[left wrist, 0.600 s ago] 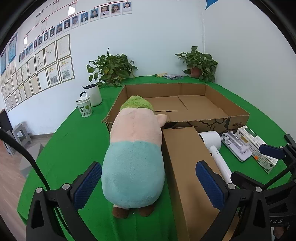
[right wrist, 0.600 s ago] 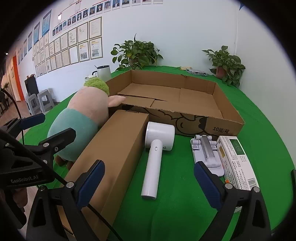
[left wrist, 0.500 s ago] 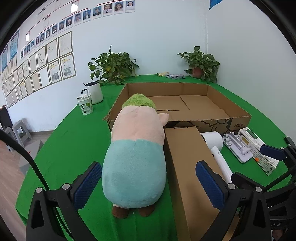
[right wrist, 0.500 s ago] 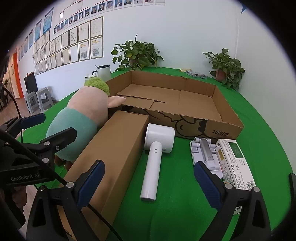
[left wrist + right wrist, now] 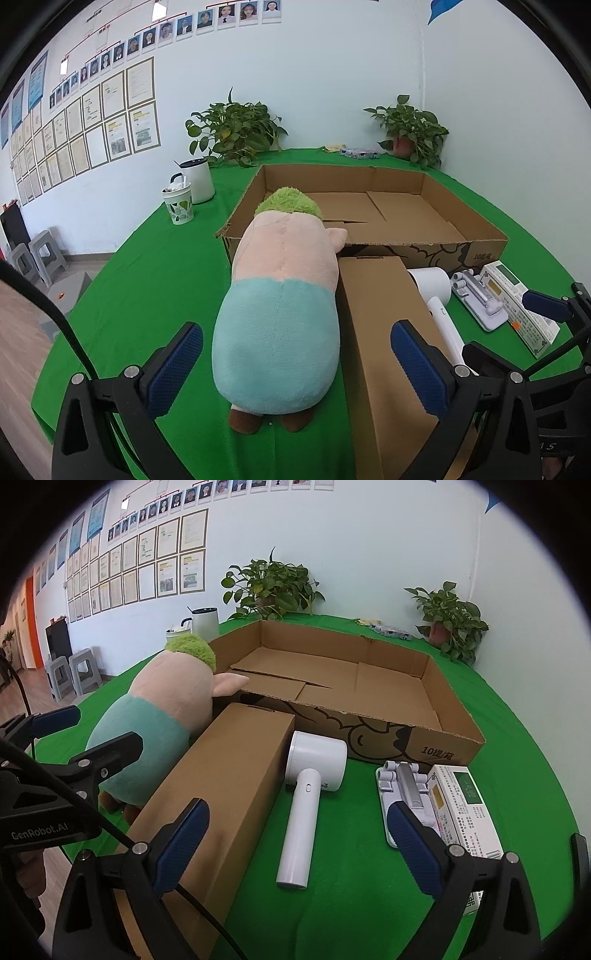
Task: Organize objects
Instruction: 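Move the right tool toward the plush toy beside the long box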
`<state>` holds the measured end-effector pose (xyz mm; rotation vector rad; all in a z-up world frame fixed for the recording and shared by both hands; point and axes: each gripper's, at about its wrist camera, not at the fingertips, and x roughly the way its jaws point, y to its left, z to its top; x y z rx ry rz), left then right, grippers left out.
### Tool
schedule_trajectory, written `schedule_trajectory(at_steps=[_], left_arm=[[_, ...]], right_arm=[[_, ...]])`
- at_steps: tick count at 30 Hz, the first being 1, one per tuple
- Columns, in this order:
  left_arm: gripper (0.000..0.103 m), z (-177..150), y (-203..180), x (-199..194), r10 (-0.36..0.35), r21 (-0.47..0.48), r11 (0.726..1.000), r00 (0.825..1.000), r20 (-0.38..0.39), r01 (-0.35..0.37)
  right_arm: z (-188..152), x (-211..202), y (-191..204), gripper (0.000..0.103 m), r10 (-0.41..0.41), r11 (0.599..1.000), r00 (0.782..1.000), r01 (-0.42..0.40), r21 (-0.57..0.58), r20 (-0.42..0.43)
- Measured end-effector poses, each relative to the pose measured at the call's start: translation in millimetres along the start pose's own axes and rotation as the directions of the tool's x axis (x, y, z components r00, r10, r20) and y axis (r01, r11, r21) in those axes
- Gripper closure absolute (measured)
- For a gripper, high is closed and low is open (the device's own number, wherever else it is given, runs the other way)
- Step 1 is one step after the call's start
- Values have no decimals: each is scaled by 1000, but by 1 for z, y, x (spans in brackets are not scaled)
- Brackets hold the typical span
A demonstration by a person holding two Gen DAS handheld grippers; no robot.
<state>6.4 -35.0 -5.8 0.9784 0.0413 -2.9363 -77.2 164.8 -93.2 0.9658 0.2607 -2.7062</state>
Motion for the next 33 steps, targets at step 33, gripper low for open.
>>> schedule_trajectory(at_steps=[33], left_arm=[[1, 15, 35, 9, -66, -70, 996, 997, -39, 63]], right_arm=[[22, -29, -2, 6, 176, 972, 981, -161, -171, 79]])
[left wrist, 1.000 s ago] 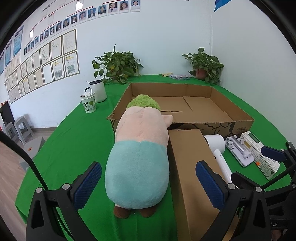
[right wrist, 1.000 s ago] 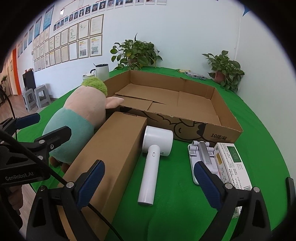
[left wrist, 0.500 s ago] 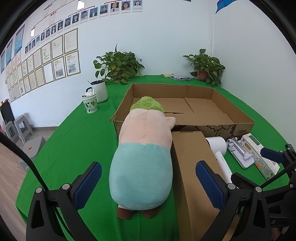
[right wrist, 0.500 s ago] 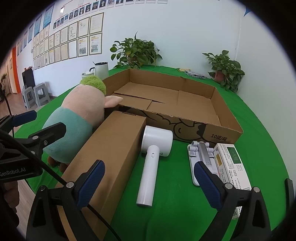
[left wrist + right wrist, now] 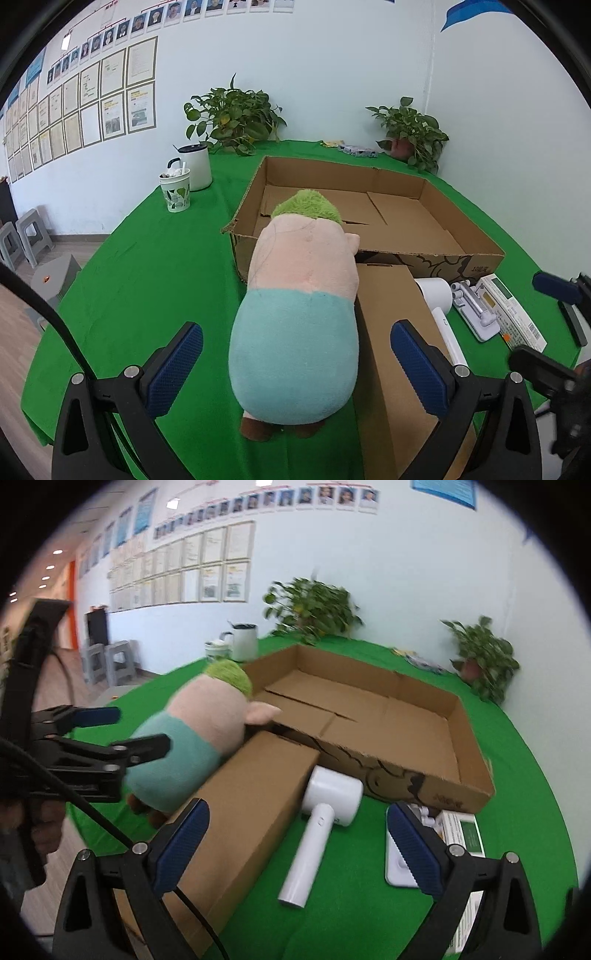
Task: Organize objects
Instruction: 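Move the right tool toward the plush toy beside the long box, then grasp the teal plush toy with the right gripper and lift it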
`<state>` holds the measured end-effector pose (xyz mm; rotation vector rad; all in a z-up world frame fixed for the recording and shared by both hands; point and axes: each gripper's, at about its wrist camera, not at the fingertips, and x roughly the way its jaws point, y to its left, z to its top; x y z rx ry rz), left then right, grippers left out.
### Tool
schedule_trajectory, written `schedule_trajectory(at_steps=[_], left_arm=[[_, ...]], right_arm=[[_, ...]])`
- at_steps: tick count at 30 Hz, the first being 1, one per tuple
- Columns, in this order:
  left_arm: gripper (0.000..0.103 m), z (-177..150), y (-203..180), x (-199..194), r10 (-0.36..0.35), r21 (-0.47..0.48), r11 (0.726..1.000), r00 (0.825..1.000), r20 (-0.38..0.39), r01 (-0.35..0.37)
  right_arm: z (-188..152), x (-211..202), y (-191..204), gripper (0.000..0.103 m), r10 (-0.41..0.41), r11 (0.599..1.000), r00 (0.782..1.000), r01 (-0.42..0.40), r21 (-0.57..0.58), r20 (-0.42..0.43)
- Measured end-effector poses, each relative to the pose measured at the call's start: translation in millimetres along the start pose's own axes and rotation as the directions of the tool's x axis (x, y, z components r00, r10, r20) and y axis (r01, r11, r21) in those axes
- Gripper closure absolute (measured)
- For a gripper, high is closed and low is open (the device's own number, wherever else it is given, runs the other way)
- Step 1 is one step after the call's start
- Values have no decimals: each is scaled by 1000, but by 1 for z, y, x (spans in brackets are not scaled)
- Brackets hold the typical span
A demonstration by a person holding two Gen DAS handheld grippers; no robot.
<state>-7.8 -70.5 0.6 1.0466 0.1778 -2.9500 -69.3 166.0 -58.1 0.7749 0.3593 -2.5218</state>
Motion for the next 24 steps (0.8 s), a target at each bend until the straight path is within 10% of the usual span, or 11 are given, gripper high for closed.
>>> schedule_trajectory(at_steps=[3, 8, 16, 24], left_arm=[[1, -2, 10, -1, -1, -9, 1000, 1000, 2, 1], [1, -13, 22, 6, -21, -23, 1000, 999, -27, 20], [2, -24, 35, 30, -64, -38, 997, 996, -63, 62], [13, -35, 32, 42, -136, -71, 989, 986, -94, 130]], right_arm=[[23, -29, 7, 6, 260, 962, 964, -255, -94, 51], [56, -27, 12, 6, 557, 828, 828, -546, -131, 65], [72, 96, 0, 6, 559, 819, 825, -535, 206, -82], [71, 130, 21, 6, 465, 879, 865, -426, 216, -188]])
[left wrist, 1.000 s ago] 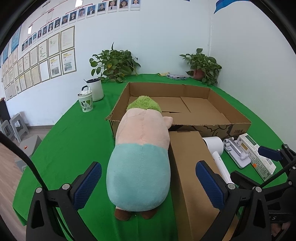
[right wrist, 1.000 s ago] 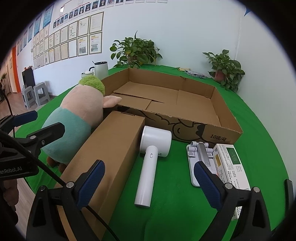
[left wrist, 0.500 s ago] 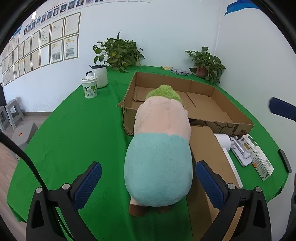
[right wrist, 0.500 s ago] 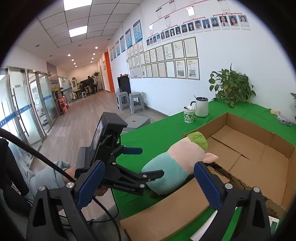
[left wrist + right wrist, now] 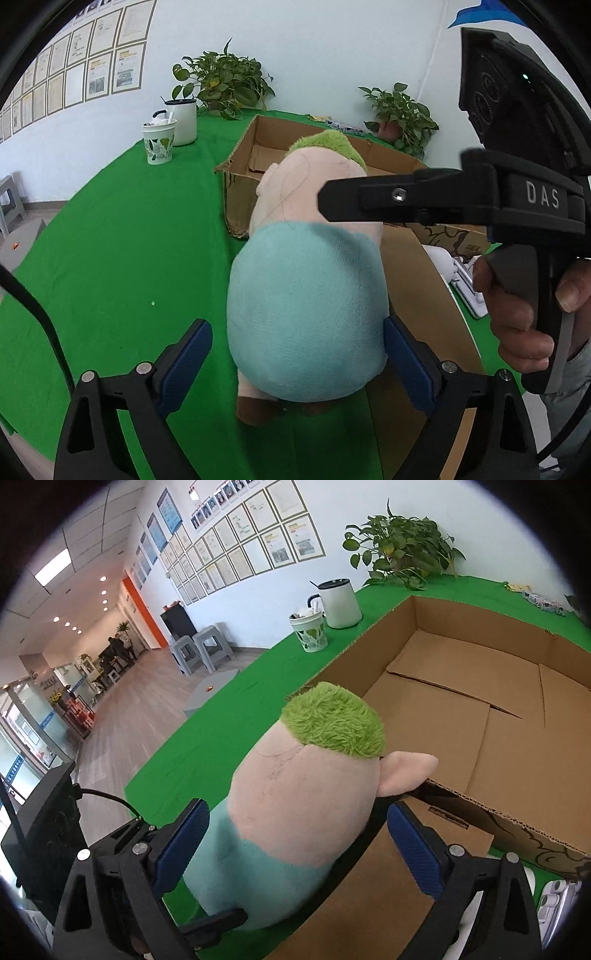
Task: Organize objects
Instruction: 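Grasp the teal plush toy with the right gripper and lift it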
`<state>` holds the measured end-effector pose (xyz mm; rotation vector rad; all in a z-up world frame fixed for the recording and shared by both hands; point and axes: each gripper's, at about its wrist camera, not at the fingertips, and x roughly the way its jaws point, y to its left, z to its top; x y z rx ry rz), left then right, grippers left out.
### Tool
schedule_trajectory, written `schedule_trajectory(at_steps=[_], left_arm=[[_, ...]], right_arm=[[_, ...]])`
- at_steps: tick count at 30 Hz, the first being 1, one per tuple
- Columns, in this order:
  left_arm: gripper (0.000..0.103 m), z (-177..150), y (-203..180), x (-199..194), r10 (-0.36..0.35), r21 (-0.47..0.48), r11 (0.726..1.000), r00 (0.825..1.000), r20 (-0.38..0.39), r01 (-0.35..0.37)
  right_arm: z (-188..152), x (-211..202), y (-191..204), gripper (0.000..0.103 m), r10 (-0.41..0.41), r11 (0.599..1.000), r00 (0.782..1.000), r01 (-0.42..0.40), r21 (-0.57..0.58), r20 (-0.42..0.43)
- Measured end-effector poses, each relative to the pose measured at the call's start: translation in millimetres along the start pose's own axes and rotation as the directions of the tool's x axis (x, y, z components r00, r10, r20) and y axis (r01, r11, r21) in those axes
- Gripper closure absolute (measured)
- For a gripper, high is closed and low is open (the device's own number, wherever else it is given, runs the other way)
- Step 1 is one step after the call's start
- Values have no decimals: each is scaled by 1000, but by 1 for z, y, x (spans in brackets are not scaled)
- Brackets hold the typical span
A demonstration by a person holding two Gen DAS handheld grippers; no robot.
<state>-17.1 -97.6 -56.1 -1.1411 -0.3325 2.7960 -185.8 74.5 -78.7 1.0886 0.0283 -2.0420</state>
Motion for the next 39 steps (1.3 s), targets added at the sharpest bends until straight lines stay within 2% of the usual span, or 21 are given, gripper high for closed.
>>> schedule_trajectory(at_steps=[3, 6, 13, 20, 24, 28, 31, 36, 39], left_arm=[[19, -4, -6, 6, -9, 5, 1000, 1000, -8, 9], [24, -6, -11, 8, 16, 48, 999, 1000, 3, -17], [36, -4, -15, 8, 35, 62, 997, 999, -10, -35], [43, 1, -23, 10, 83, 80, 993, 997, -5, -83], [45, 5, -26, 1, 88, 71, 993, 996, 17, -89], [45, 13, -43, -13, 129, 99, 986, 989, 79, -136], [45, 26, -54, -24, 135, 107, 983, 982, 131, -150], [45, 60, -74, -45, 124, 158, 974, 962, 242, -166], [46, 85, -81, -53, 104, 183, 969, 950, 295, -163]], right_arm=[[0, 13, 7, 6, -17, 1000, 999, 17, 10, -30], [-3, 22, 17, 5, -108, 994, 993, 108, -3, -51], [3, 40, 19, 4, -199, 978, 974, 204, 39, -105], [0, 42, 12, 7, -178, 978, 978, 188, 90, -110], [-4, 35, 12, 14, -149, 981, 984, 160, 112, -98], [-4, 19, 14, 18, -104, 984, 994, 109, 140, -45], [3, -5, 25, 20, -118, 987, 993, 114, 114, 28], [27, -52, 42, 23, -158, 987, 973, 148, 69, 167], [45, -77, 49, 24, -188, 982, 951, 182, 50, 244]])
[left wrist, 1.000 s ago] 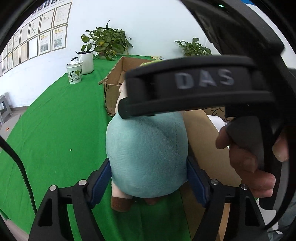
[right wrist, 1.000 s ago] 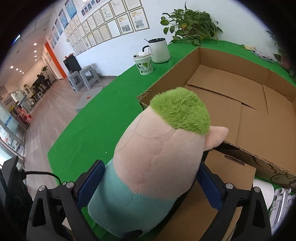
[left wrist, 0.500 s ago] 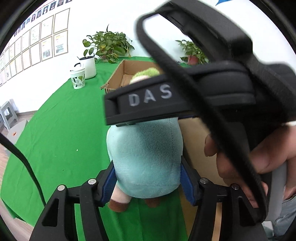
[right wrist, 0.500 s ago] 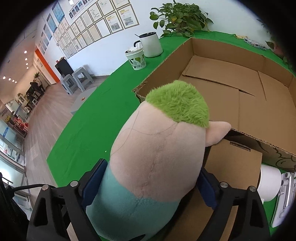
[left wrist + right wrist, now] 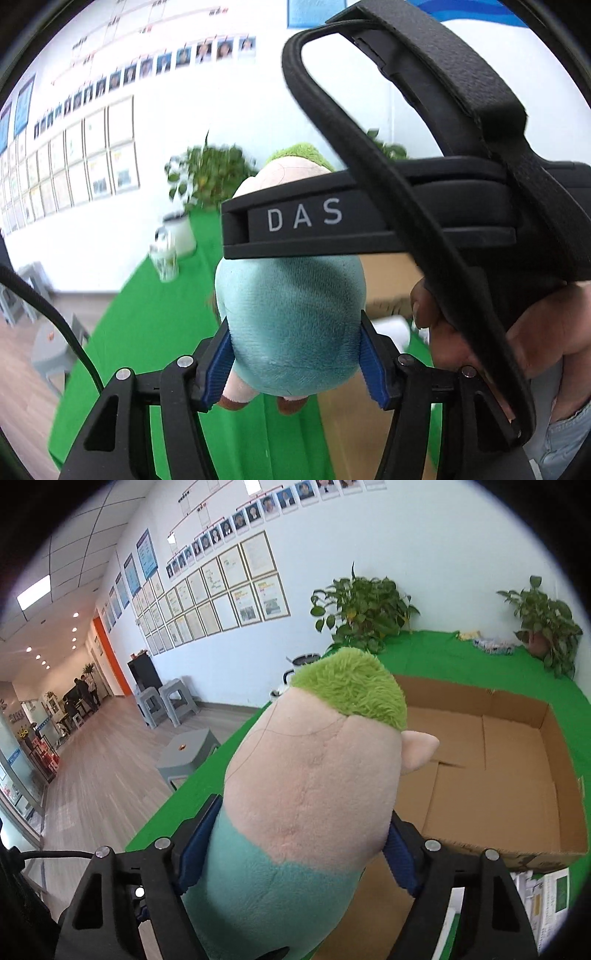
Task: Organize objects
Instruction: 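Grasp the teal plush toy with the right gripper and lift it, then carry the plush toy over the cardboard tray and lower it inside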
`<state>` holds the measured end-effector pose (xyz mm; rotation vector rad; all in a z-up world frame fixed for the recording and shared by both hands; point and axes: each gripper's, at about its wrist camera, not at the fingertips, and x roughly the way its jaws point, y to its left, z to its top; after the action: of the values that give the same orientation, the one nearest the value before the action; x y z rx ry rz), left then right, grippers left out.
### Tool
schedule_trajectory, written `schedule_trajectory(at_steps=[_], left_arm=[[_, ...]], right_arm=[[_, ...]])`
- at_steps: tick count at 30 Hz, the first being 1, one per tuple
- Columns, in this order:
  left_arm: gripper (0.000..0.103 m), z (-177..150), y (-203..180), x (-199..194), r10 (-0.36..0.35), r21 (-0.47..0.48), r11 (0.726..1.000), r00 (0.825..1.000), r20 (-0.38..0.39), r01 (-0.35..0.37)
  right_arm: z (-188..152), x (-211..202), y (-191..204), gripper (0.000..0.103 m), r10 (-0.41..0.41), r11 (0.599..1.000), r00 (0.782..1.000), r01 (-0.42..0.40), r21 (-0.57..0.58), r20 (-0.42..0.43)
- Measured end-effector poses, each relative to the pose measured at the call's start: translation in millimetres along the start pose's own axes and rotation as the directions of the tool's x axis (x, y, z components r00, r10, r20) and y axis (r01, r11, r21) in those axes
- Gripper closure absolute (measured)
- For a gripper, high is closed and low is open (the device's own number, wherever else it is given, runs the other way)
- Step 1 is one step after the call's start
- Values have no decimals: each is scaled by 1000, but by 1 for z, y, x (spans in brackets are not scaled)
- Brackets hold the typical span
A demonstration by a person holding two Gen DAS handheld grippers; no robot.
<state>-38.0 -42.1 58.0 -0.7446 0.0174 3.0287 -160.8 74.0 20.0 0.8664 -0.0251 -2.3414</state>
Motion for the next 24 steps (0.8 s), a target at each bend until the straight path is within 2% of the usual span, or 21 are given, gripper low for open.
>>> schedule_trajectory(at_steps=[8, 14, 17, 20, 24], left_arm=[[47, 69, 9, 10, -43, 53, 998, 990, 131, 37], [47, 114, 19, 29, -72, 58, 996, 982, 173, 63], [47, 142, 26, 53, -99, 58, 994, 982, 160, 91], [48, 166, 16, 55, -107, 68, 993, 987, 119, 99], [48, 196, 14, 101, -112, 58, 992, 993, 45, 110]], right_arm=[[61, -32, 9, 28, -61, 996, 986, 69, -49, 154], [95, -43, 12, 29, -87, 992, 976, 103, -70, 198], [118, -35, 3, 29, -81, 994, 982, 92, -56, 173], [136, -23, -10, 29, -83, 996, 987, 88, -29, 137], [150, -1, -34, 29, -67, 998, 994, 68, -5, 83]])
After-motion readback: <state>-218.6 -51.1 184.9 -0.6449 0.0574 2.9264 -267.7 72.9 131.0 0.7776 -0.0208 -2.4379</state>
